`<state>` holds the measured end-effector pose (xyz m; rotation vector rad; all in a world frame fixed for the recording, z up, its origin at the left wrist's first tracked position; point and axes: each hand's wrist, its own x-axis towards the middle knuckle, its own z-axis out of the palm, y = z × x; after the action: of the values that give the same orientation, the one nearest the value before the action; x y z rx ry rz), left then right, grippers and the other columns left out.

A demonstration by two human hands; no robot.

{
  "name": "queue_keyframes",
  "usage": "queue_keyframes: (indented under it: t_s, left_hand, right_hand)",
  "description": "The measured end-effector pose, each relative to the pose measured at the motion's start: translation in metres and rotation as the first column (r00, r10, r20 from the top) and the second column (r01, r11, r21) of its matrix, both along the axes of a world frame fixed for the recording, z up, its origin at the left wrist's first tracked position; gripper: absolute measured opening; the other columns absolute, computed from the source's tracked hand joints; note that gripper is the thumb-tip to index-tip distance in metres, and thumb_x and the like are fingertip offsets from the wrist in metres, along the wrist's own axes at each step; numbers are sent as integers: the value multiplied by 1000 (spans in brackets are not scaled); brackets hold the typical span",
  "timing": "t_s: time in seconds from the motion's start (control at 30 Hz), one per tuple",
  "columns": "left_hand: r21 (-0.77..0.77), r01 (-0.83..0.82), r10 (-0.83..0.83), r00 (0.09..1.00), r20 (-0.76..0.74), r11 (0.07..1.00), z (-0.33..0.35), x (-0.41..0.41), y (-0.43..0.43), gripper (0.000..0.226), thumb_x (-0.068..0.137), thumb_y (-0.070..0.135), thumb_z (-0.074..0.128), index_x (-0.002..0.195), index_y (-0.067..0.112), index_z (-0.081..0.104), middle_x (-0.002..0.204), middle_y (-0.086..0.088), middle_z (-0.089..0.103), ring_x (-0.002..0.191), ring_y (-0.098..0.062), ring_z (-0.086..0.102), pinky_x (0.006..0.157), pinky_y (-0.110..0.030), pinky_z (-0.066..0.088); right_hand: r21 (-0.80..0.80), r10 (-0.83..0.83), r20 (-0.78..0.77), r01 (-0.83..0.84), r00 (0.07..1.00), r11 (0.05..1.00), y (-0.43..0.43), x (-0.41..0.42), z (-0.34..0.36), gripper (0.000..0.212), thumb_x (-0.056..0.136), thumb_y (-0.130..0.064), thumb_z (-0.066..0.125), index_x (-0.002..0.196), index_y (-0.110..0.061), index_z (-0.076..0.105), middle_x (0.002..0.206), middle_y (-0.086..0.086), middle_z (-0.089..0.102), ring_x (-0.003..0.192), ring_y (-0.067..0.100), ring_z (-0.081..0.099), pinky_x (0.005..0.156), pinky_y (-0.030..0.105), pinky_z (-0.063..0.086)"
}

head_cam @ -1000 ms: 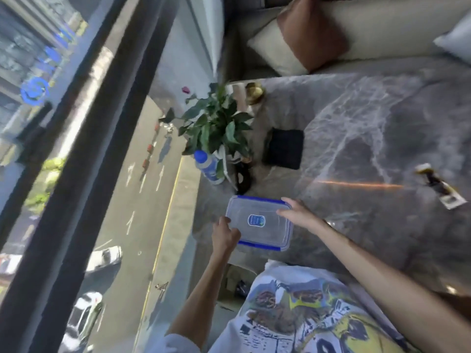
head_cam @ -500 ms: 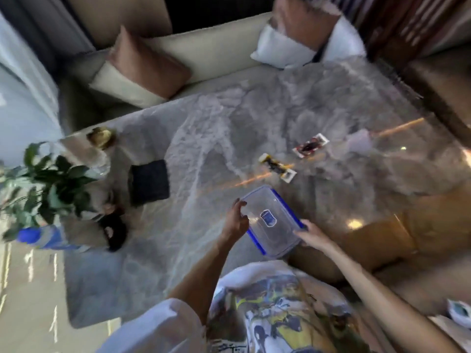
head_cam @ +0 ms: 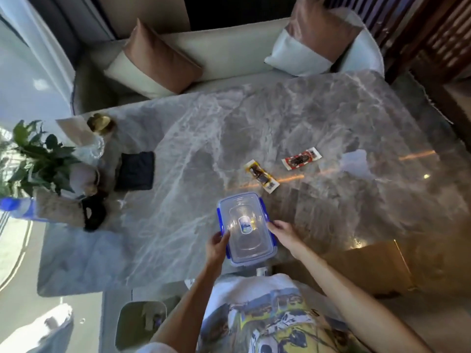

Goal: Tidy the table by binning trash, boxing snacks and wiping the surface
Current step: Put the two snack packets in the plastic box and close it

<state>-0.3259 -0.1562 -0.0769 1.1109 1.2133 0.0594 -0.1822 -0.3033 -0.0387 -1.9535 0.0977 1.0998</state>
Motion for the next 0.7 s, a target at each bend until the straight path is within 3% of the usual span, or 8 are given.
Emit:
queue_keyframes:
  t_s: [0.1,0.2,0.27,0.4,0.47,0.57,0.7]
  left_hand:
    - [-18,-106,106,994,9,994,-2,-4,-11,16,91,21,62,92,7,68,93,-20,71,83,-30,66,77,-44,58]
    - [27,-176,177,984,-10,984,-1,-1,-15,18,94,19,58,100,4,66,82,-7,68,77,-22,65,54,-19,56]
    - [57,-200,202,979,-36,978,0,2,-19,18,96,19,54,102,7,65,81,-3,67,70,-14,63,50,-14,52]
    - [156,-234,247,967,-69,960,1,10,-25,24,96,16,48,89,2,66,74,-7,64,68,-18,59,53,-21,47]
    - [235,-247,284,949,-138,940,1,12,-28,27,94,8,43,73,5,60,68,-10,57,66,-22,50,52,-25,38]
    - [289,-187,255,942,-217,939,-7,8,-38,34,93,2,38,61,10,47,60,-8,51,64,-22,43,53,-32,33]
    - [235,-164,222,943,-247,958,-15,6,-43,28,94,7,38,70,5,54,69,-15,56,66,-24,48,63,-32,36]
  right_hand:
    - [8,-29,-81,30,996,1000,0,-3,-7,38,95,-29,56,125,-6,58,117,8,65,82,9,61,61,16,45]
    - [45,-80,-91,85,993,995,0,-4,-14,35,95,-26,55,122,-4,61,117,13,67,83,12,62,56,9,47]
    - [53,-118,-79,122,990,991,0,-6,-19,35,96,-25,55,122,-3,62,114,11,68,89,17,62,60,13,49]
    - [34,-152,0,152,988,988,5,-10,-29,33,96,-25,53,115,0,66,107,14,70,87,19,61,70,24,49]
    - [3,-166,39,166,985,986,6,-12,-32,33,98,-24,50,109,3,66,99,14,69,86,23,61,73,29,49]
    - [-62,-210,92,216,973,974,1,-11,-39,31,100,-21,45,112,0,64,113,19,67,103,35,62,91,41,49]
    - [-89,-203,-19,201,979,976,-5,-6,-46,36,101,-24,43,131,-9,55,133,12,58,119,29,55,97,36,41]
